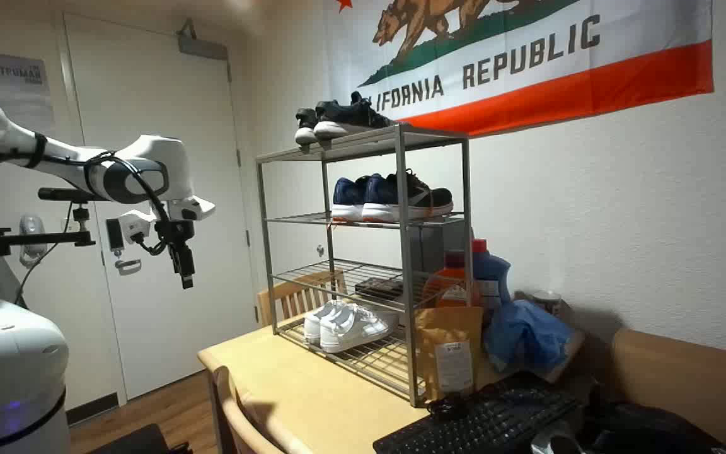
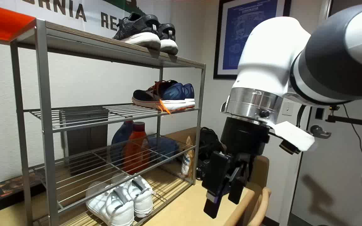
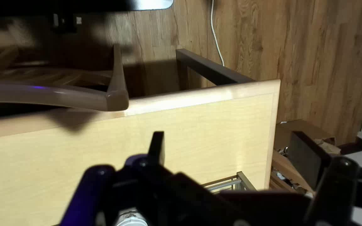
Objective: Remove the right shoe from the top of the shoe rack and place it on the third shelf from the top
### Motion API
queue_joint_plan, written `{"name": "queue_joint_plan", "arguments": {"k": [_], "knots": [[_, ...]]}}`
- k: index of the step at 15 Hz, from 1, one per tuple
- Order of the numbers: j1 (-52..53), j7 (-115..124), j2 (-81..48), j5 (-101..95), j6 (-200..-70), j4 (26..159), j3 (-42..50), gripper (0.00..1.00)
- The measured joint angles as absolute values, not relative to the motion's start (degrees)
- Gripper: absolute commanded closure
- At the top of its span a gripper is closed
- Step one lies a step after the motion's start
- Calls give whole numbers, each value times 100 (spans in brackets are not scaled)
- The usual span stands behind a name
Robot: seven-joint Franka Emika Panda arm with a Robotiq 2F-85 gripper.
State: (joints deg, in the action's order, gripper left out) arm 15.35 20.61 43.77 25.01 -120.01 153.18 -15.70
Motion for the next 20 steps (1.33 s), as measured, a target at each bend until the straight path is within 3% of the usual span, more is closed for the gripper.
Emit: {"name": "queue_joint_plan", "arguments": {"k": [20], "knots": [[1529,2433,5242,3173,-12514,15334,-1446,0]]}}
